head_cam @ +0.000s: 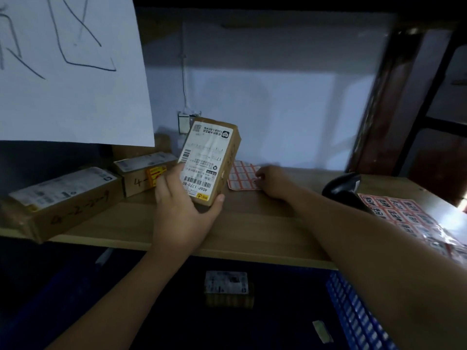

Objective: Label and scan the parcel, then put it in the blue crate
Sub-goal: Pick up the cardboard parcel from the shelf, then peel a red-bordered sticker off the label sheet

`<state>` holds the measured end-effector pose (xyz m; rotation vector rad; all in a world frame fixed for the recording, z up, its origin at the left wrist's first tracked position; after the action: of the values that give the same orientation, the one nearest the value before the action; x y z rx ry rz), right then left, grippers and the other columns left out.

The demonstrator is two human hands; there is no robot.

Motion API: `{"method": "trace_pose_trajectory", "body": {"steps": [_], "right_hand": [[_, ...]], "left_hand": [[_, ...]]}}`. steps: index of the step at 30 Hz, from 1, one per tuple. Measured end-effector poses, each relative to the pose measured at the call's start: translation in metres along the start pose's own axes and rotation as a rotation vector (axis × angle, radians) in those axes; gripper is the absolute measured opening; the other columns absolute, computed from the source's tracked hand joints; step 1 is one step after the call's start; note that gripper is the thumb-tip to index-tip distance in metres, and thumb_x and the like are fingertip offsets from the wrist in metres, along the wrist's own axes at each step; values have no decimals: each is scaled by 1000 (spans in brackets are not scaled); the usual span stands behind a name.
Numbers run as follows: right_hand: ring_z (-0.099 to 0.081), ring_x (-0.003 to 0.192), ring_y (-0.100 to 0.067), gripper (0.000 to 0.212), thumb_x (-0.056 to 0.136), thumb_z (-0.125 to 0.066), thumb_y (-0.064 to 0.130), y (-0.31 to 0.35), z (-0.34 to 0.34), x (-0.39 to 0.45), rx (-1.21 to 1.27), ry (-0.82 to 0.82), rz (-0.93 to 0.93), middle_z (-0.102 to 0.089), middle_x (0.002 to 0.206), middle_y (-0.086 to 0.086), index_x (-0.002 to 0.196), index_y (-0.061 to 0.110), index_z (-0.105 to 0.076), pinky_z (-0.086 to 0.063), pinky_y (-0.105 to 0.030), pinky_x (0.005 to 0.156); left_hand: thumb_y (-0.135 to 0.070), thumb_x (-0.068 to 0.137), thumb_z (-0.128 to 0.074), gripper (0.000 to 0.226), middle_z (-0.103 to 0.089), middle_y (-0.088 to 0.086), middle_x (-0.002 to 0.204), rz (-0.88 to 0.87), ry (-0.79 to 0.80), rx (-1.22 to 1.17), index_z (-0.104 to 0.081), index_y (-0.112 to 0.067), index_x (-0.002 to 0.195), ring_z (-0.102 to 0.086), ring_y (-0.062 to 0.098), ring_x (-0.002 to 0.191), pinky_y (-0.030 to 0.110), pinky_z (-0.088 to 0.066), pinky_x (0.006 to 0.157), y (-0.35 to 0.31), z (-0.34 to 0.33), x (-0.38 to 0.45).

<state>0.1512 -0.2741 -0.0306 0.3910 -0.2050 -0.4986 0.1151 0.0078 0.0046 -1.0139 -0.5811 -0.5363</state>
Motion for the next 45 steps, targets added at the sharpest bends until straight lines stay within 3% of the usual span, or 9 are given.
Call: {"method": "trace_pose_trajectory", "body": {"steps": [8, 18, 27, 32, 35, 38, 45], "right_hand": [[-63, 102, -18, 30, 97, -49, 31, 10, -3, -22, -146, -2, 96, -66, 119, -5, 117, 18, -67, -51, -38, 93], [-61, 107, -18, 29, 95, -54, 33, 54, 0, -89, -167, 107, 351, -66, 122, -3, 116, 19, -68, -46, -28, 83], [-64, 94, -22, 28, 89, -56, 40, 59, 3, -90, -231, -20, 273, -70, 104, -4, 101, 18, -70, -50, -42, 90], [-64, 92, -25, 28, 90, -56, 41, 64, 5, -93, -284, -61, 279, -68, 99, -6, 99, 16, -64, -47, -39, 86], [-65, 93, -28, 22, 91, -53, 31, 66, 4, -93, -325, -89, 290, -69, 101, -9, 100, 14, -65, -45, -35, 76], [-66, 95, -29, 22, 92, -52, 24, 65, 4, -93, -324, -96, 286, -69, 107, -11, 107, 12, -64, -51, -37, 77], [-63, 102, -23, 38, 91, -53, 41, 40, 6, -89, -223, -44, 97, -66, 117, -5, 120, 17, -62, -54, -35, 79]], "left_hand": [[-40, 68, -81, 91, -33, 7, 137, -9, 5, -25, -30, -18, 141, -38, 24, 127, 31, -37, 95, 1, 1, -1], [-37, 67, -83, 91, -32, 4, 137, 9, 11, -58, -30, -21, 140, -36, 22, 128, 35, -38, 98, 3, 0, 1], [-47, 65, -81, 87, -35, 3, 136, 38, 174, 22, -34, -26, 135, -43, 22, 122, 36, -43, 90, 10, -19, 2], [-52, 64, -80, 82, -34, 5, 130, 78, 221, 95, -35, -25, 126, -46, 24, 116, 37, -46, 84, 15, -25, 5], [-53, 63, -79, 83, -33, 5, 130, 87, 224, 127, -34, -25, 126, -46, 23, 115, 34, -44, 81, 16, -26, 4], [-53, 62, -80, 85, -33, 5, 129, 88, 221, 134, -33, -25, 127, -46, 24, 115, 35, -45, 81, 16, -25, 4], [-55, 63, -78, 84, -31, 5, 130, 94, 237, 131, -31, -26, 126, -45, 24, 117, 39, -47, 85, 17, -26, 3]]}}
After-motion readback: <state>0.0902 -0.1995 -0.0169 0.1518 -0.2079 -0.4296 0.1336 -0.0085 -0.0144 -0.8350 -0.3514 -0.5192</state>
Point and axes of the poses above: each hand's wrist, its own x-axis towards the middle knuckle, its own z-axis out of the back of the hand, y = z × x, the point moved 10 cm from there along x, towards the middle knuckle
